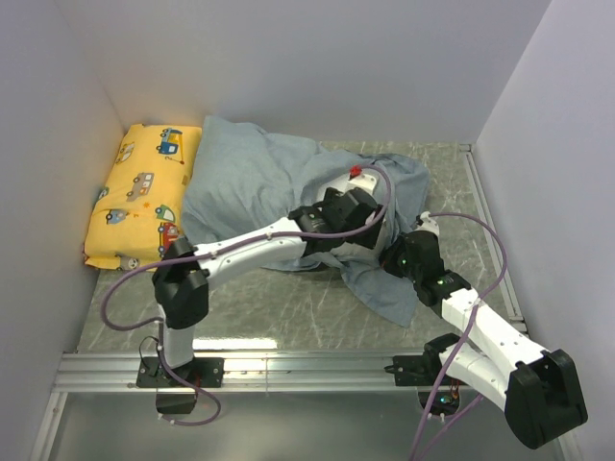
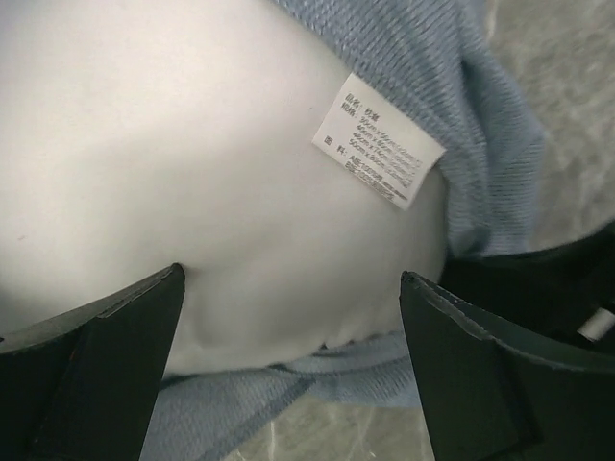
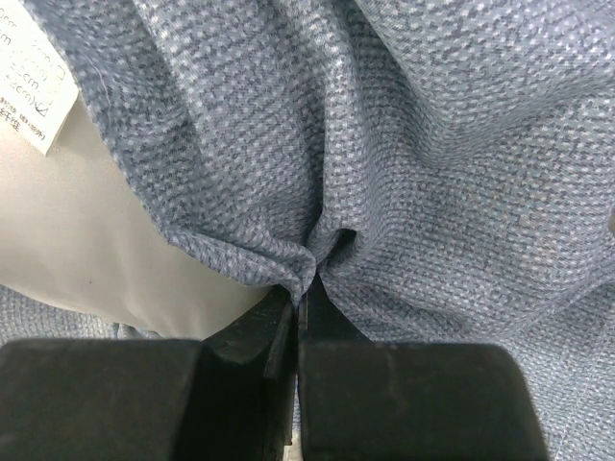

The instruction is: Remove the pillowcase from the pillow

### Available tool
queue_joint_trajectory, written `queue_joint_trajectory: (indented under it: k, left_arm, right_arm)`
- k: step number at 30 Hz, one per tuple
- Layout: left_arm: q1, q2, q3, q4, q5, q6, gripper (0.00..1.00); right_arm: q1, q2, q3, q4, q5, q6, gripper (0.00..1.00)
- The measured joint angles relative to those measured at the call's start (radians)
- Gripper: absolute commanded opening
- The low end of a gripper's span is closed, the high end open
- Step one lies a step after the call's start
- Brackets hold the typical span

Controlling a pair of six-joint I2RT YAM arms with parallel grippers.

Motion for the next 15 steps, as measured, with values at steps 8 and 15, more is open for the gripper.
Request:
queue_joint_trajectory:
  k: [8, 15]
  left_arm:
    - [-0.003, 0.128, 0.024, 0.03, -0.087, 0.018, 0.03]
    - [0.005, 0.229, 0.192, -0.067, -0.144, 0.027, 0.0]
  right_arm:
    - [0.0, 0.0, 0.0, 0.0, -0.002, -0.001, 0.0]
    - [0.0, 0.0, 0.005, 0.014, 0.0, -0.006, 0.0]
